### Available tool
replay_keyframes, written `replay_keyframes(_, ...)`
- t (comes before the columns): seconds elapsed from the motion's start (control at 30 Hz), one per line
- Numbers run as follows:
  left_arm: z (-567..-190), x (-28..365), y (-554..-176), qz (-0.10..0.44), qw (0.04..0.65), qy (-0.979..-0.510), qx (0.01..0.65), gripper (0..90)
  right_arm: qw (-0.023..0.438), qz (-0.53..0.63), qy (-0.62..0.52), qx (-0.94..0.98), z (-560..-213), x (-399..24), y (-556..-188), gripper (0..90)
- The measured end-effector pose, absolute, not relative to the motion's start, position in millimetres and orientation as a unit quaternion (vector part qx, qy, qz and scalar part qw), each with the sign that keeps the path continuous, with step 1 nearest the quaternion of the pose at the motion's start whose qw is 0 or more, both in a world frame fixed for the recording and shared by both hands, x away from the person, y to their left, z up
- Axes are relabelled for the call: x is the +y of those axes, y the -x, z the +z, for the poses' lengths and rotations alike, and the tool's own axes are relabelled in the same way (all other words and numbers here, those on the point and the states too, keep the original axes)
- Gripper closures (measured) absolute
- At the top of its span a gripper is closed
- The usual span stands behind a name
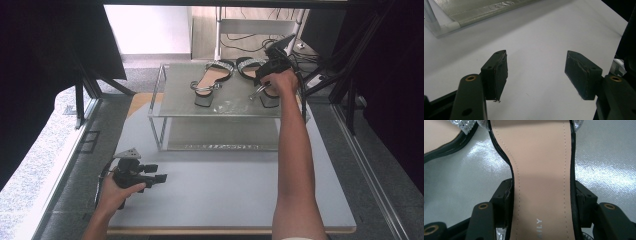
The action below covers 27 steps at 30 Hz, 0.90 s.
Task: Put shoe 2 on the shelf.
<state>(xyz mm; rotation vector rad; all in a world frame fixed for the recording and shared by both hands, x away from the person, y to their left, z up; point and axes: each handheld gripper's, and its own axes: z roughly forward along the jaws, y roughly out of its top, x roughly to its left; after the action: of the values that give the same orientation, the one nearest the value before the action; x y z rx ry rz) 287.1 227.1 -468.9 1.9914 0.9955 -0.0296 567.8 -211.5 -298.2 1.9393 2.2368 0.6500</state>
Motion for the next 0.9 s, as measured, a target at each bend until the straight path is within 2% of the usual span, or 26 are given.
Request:
replay_keyframes(0.5, -470.5, 223.6, -287.7, -0.010, 0.439, -0.804, 0.399, 35.2, 0.055, 0.215, -0.632, 0.743, -303.9, -211.2, -568.9, 39.5)
replay_keyframes(0.67, -468.4, 223.2, -286.6, -0.003, 0.444, -0.803, 0.399, 35.2, 0.084, 0.229, -0.613, 0.751, -298.2, -209.5, -562.9, 31.0)
replay_keyframes(0.9, -458.3, 220.7, -282.5, 0.011, 0.460, -0.796, 0.392, 35.5, 0.120, 0.295, -0.576, 0.753, -271.4, -216.2, -541.3, 29.3)
